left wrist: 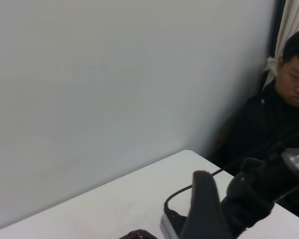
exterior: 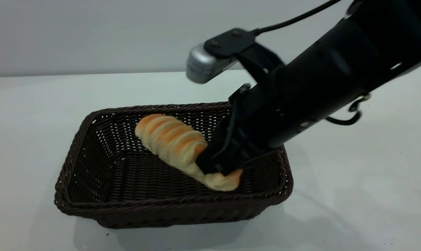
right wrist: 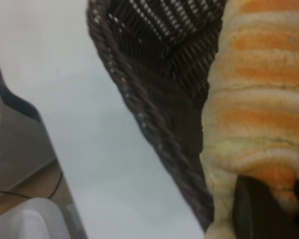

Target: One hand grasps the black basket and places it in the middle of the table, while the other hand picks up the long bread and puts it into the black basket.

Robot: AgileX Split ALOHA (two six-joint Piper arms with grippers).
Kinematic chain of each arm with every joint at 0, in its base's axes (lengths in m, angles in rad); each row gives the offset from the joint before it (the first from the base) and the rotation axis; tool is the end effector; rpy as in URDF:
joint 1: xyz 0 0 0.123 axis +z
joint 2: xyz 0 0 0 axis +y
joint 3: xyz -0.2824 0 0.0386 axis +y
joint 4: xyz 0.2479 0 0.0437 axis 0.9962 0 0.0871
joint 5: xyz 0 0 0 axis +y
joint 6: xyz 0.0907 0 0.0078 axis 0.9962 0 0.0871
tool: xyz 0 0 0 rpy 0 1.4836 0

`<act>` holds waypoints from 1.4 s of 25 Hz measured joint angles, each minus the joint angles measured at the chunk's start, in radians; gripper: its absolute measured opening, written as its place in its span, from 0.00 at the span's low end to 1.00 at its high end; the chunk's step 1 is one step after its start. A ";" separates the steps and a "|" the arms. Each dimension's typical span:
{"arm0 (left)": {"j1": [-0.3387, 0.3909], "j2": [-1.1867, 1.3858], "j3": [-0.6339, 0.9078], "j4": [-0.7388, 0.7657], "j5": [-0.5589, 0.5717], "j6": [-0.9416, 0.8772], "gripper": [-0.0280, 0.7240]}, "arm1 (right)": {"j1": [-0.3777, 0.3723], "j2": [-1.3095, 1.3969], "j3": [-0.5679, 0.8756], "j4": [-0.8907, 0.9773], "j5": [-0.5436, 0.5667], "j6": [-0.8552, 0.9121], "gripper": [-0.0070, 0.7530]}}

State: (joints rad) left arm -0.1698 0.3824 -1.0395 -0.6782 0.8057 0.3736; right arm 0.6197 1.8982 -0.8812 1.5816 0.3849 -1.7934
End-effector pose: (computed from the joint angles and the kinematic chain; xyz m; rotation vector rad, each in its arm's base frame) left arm -0.0040 -0.0412 0.4552 0.4070 1.4898 -0.5961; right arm 0.2614 0.2287 0.1228 -1.1630 2.2317 0.6495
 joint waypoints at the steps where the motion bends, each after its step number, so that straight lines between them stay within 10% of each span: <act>1: 0.000 0.000 0.000 0.000 0.000 0.000 0.82 | 0.000 0.016 -0.019 0.003 0.002 -0.002 0.07; 13: 0.000 0.000 0.000 -0.002 0.000 0.000 0.82 | 0.000 0.127 -0.158 0.004 0.013 -0.012 0.09; 22: 0.000 0.000 0.000 -0.003 0.000 0.000 0.82 | 0.000 0.134 -0.228 0.003 -0.048 -0.052 0.71; 26: 0.000 0.000 0.000 -0.003 0.000 0.005 0.82 | 0.000 0.102 -0.233 -0.047 -0.058 -0.016 0.78; 35: 0.000 0.000 0.000 0.072 0.046 0.066 0.82 | 0.000 -0.356 -0.236 -0.706 0.054 0.702 0.69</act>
State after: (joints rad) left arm -0.1698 0.3824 -1.0395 -0.6057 0.8516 0.4396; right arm 0.6197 1.5423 -1.1176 0.8756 0.4391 -1.0909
